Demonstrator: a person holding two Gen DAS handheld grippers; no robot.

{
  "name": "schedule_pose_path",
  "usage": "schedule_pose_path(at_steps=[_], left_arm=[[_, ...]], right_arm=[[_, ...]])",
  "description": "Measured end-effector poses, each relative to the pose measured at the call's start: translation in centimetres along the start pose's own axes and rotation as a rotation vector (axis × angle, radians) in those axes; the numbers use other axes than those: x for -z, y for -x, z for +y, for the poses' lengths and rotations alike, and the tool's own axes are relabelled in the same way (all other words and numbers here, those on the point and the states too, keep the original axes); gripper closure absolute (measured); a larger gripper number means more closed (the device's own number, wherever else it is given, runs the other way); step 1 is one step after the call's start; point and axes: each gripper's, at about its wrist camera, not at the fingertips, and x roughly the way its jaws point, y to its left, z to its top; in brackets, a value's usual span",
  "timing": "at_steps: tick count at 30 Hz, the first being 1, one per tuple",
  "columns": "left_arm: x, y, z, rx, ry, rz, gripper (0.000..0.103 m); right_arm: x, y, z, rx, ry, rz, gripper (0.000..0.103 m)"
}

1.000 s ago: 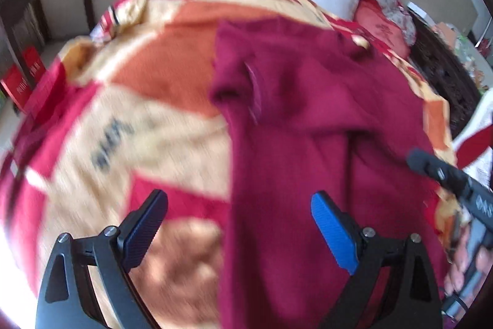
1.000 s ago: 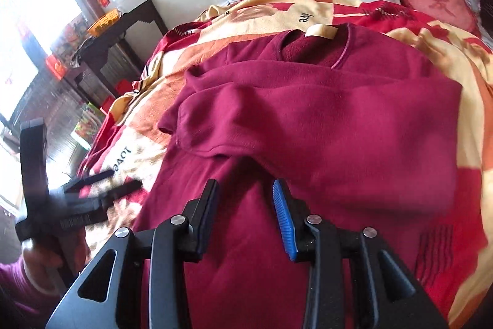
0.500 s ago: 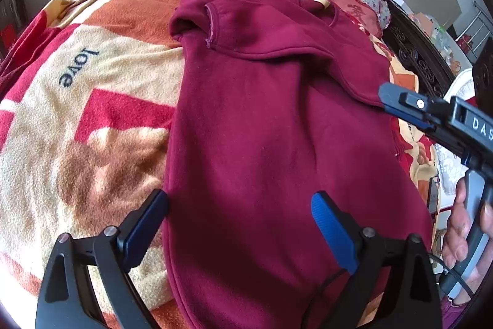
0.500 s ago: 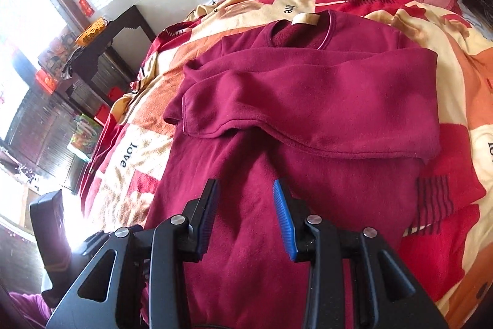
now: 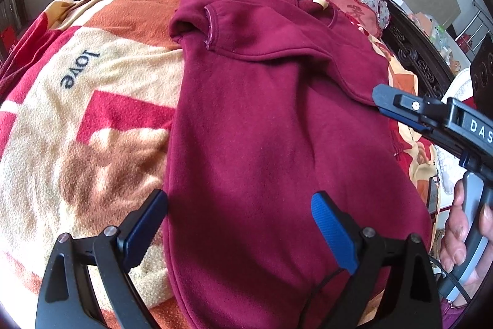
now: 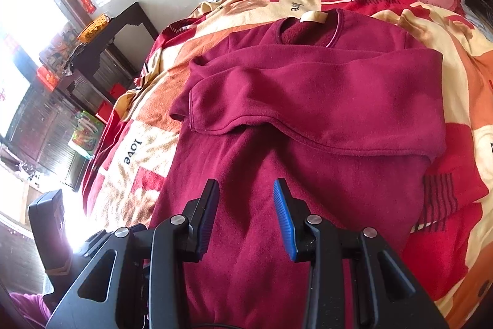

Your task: Fold small clothes

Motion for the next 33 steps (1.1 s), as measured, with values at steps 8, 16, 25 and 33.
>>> schedule_pose_path(at_steps=[8, 16, 25, 33], left_arm=[[-0.8, -0.2, 0.1, 0.0, -0.003, 0.004, 0.006], [-7.6, 0.4, 2.2, 0.006, 0.014, -0.131, 0.006], [-17.1, -3.7, 1.1, -0.058, -0.084, -0.194, 0.02], [-19.5, -8.9, 0.2, -0.112, -0.187, -0.063, 0.081]], right_arm=[[0.1, -0.1, -0.5, -0.001, -0.009, 0.003, 0.085], [0.1, 0.3, -1.9, -0.008, -0.026, -0.024, 0.085], [0.6, 1.4, -6.3, -0.032, -0.113, -0.047, 0.085], [0.6, 2.4, -9.7, -0.036, -0.174, -0.085, 0.085]])
